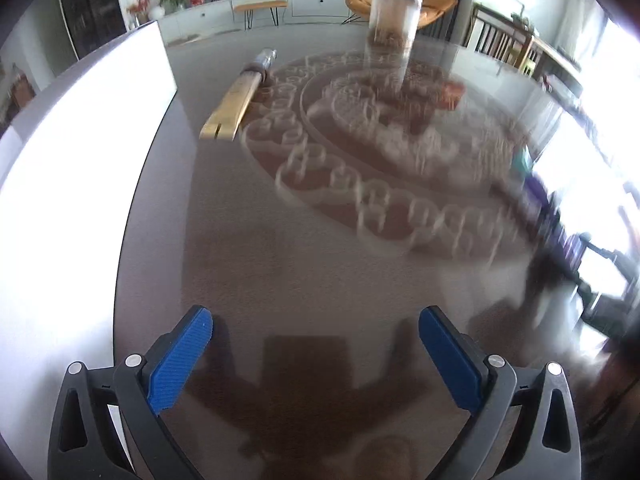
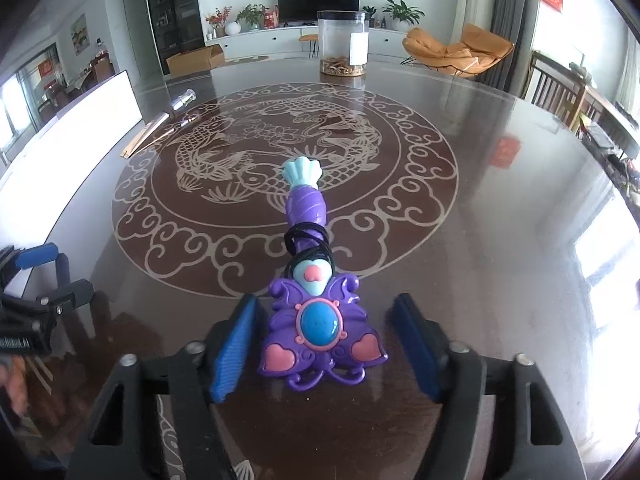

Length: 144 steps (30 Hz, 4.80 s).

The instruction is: Organize objects

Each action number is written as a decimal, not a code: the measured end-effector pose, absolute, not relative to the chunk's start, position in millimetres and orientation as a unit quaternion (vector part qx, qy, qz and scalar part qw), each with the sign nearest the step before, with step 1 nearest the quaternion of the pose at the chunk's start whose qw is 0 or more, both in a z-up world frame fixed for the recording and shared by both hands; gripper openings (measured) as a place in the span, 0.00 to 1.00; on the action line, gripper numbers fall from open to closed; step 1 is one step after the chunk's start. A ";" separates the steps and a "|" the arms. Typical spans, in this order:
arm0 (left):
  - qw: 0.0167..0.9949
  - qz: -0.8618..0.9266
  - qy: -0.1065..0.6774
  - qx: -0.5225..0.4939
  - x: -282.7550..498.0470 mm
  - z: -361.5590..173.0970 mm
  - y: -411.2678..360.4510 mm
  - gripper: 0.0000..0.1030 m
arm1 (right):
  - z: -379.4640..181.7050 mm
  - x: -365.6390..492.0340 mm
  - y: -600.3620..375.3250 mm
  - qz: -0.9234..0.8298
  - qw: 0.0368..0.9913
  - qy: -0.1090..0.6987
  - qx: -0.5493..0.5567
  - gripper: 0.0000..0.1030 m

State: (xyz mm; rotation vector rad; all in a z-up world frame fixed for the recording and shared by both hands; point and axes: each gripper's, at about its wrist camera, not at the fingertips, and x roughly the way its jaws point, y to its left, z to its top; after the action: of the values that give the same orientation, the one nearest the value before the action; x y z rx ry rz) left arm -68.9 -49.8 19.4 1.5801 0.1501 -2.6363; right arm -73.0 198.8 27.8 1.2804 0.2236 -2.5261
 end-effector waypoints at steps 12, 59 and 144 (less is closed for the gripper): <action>0.117 -0.848 0.002 0.518 -267.7 24.2 -117.9 1.00 | 25.9 -80.0 190.8 -0.876 0.156 0.084 0.448 0.79; 0.056 -0.883 0.030 0.466 -64.6 -9.9 -8.6 1.00 | 17.4 -89.4 187.6 -0.867 0.156 0.086 0.465 1.00; 0.056 -0.883 0.029 0.465 -64.8 -9.1 -10.0 1.00 | 13.1 -88.4 186.0 -0.875 0.156 0.086 0.451 1.00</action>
State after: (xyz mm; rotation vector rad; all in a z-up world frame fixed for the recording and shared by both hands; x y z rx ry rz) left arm -64.8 -10.0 -9.1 1.4126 0.0869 -2.6794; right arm -88.4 186.0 13.1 1.2903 0.2467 -2.5043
